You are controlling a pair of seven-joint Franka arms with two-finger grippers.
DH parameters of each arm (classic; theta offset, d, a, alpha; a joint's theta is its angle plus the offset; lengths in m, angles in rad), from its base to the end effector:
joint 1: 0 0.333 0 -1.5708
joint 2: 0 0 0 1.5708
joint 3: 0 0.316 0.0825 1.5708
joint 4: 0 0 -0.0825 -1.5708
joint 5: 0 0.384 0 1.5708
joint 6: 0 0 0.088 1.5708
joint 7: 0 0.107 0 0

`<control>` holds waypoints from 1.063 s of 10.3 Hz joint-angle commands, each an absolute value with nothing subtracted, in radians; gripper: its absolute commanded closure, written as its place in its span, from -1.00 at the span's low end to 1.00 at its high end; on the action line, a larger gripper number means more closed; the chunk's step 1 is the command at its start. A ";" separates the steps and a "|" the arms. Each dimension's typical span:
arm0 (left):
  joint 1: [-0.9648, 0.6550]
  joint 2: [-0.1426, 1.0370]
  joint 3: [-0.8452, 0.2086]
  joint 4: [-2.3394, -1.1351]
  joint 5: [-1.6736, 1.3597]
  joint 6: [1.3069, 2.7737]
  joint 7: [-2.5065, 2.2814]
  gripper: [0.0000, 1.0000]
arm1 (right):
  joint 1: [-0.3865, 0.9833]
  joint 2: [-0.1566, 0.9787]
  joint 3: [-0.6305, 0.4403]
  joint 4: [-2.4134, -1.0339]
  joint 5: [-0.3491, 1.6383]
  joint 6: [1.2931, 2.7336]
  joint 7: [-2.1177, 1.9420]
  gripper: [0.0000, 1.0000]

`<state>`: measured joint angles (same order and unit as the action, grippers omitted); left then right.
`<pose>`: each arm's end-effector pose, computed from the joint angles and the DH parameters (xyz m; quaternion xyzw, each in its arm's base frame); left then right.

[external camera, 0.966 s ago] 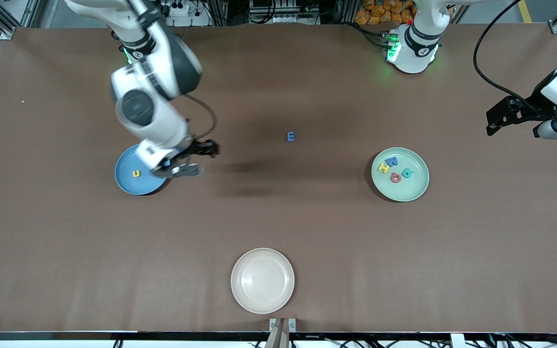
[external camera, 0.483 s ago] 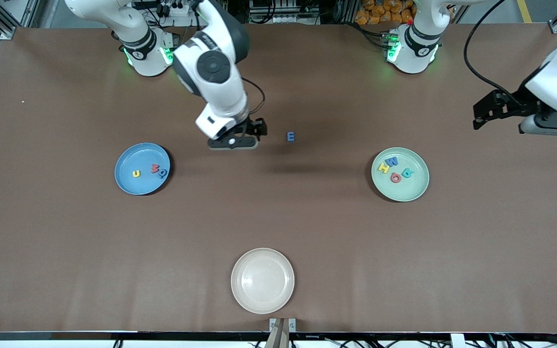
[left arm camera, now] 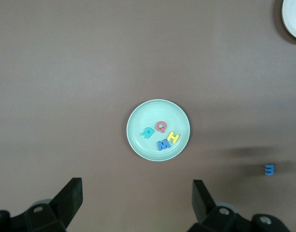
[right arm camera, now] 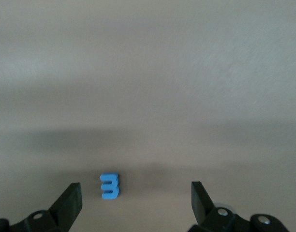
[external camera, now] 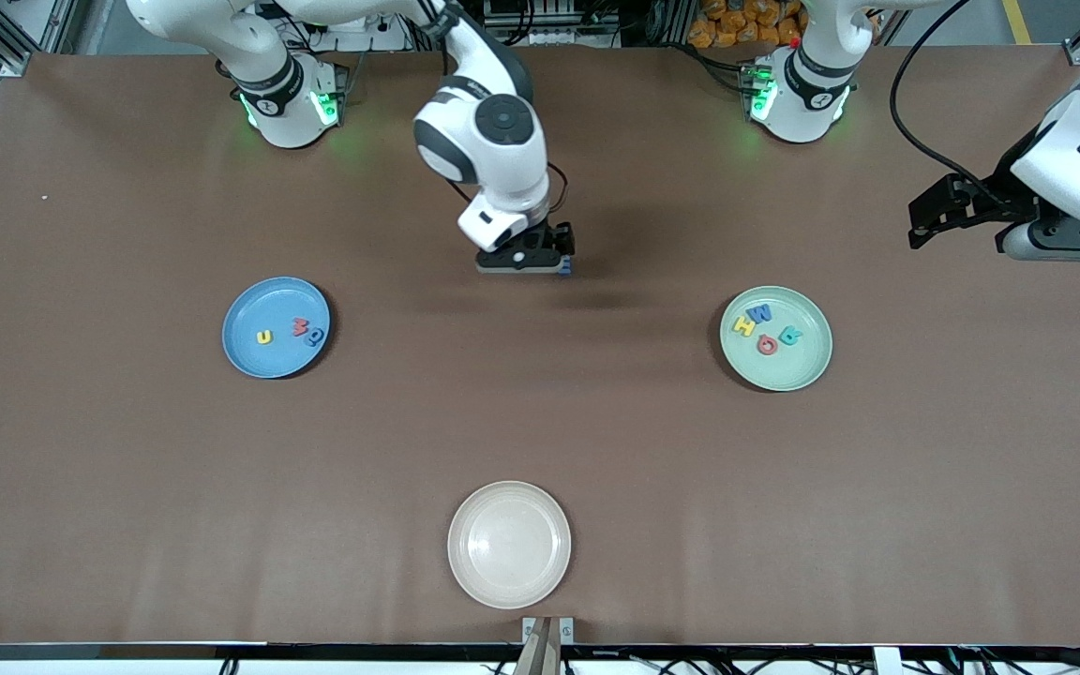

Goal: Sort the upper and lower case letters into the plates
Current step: 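Move the right gripper to the blue m and grasp it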

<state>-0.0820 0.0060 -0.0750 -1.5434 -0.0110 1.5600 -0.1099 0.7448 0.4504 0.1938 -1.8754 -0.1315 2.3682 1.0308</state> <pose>0.5487 -0.0879 0.6332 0.9997 -0.0236 0.0045 0.0064 0.3862 0.5116 0.2802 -0.9996 0.0107 -0.0193 0.0192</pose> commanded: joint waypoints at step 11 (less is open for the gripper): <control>-0.012 0.006 -0.025 -1.532 -0.023 1.532 -0.052 -1.00 | 0.821 0.721 0.198 -1.706 -0.192 2.437 0.925 -0.60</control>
<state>-0.0356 0.0116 -0.0274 -1.5437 -0.0110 1.5582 -0.0765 0.8188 0.6949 0.1940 -1.7340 -0.1747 2.4434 0.9313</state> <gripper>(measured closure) 0.000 0.181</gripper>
